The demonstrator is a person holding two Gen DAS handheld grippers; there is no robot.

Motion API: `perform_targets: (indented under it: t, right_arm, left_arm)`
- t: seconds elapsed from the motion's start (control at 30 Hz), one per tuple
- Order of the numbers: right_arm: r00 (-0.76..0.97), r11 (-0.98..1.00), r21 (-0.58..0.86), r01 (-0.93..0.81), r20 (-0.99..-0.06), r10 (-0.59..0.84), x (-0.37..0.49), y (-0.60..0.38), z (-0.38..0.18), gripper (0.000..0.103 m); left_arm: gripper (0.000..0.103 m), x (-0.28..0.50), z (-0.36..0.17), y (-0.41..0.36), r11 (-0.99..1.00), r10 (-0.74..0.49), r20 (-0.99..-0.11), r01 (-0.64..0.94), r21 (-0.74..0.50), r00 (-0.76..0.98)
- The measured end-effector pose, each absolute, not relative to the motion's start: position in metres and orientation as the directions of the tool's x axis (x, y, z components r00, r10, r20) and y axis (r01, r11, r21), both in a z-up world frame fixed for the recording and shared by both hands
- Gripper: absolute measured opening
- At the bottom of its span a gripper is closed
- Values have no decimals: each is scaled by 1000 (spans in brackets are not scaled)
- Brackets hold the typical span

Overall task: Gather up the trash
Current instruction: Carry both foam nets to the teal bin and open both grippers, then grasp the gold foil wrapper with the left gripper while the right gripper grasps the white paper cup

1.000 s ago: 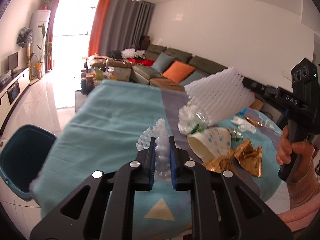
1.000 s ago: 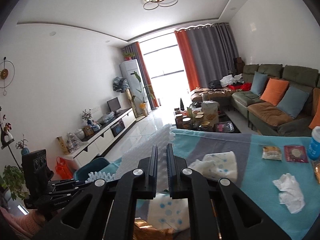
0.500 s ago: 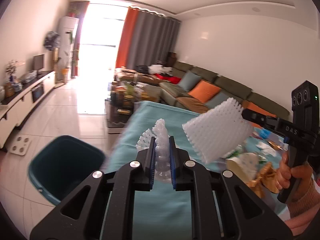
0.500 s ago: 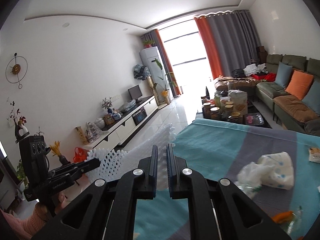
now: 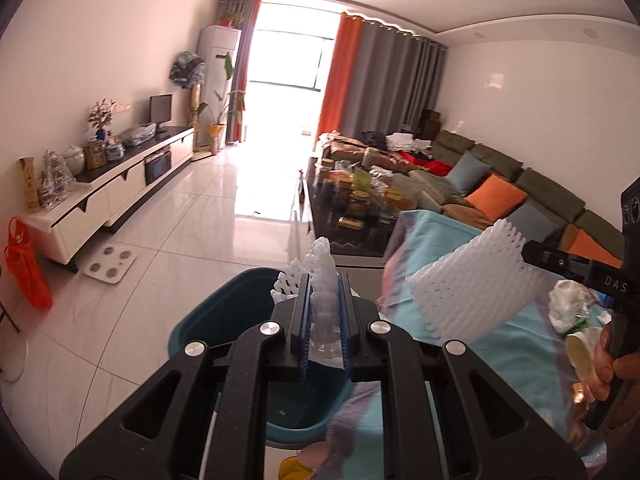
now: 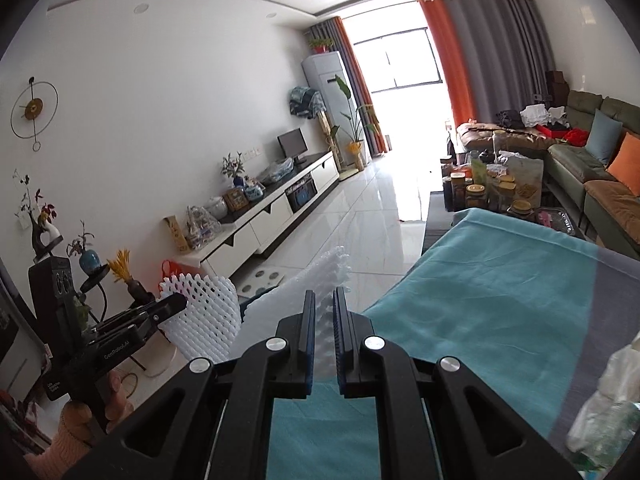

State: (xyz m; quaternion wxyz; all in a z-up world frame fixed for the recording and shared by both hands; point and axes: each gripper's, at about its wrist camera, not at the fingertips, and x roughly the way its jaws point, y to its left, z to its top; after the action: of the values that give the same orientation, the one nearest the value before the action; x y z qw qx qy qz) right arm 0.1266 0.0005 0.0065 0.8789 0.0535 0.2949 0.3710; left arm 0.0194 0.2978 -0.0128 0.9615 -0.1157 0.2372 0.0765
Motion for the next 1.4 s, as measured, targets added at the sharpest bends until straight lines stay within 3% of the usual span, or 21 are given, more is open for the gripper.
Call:
perform_targets:
  t: [0.23, 0.6, 0.77, 0.9, 1.13, 1.3, 1.4]
  right_arm:
    - [531, 737, 281, -615, -543, 651, 142, 43, -8, 7]
    - [458, 739, 229, -633, -660, 596, 151, 104, -36, 9]
    - [410, 734, 236, -637, -703, 581, 154, 120, -49, 11]
    - [384, 734, 241, -635, -726, 571, 155, 121, -56, 24]
    - [378, 729, 294, -618, -702, 603, 153, 107, -47, 26]
    - [394, 697, 330, -637, -638, 662, 136, 79, -21, 39]
    - [432, 681, 313, -662, -583, 688, 119, 52, 2, 45]
  left_arm:
    - [13, 34, -41, 339, 950, 125, -538, -257, -177, 834]
    - [15, 84, -91, 334, 942, 112, -627, -284, -180, 771]
    - [24, 106, -110, 324, 940, 112, -662, -295, -171, 741]
    - [33, 114, -120, 324, 937, 108, -674, -301, -177, 731]
    - [38, 98, -103, 311, 936, 129, -634, -305, -178, 763]
    - [62, 63, -63, 280, 954, 97, -538, -232, -188, 837]
    - [67, 42, -41, 250, 972, 27, -474, -134, -192, 880]
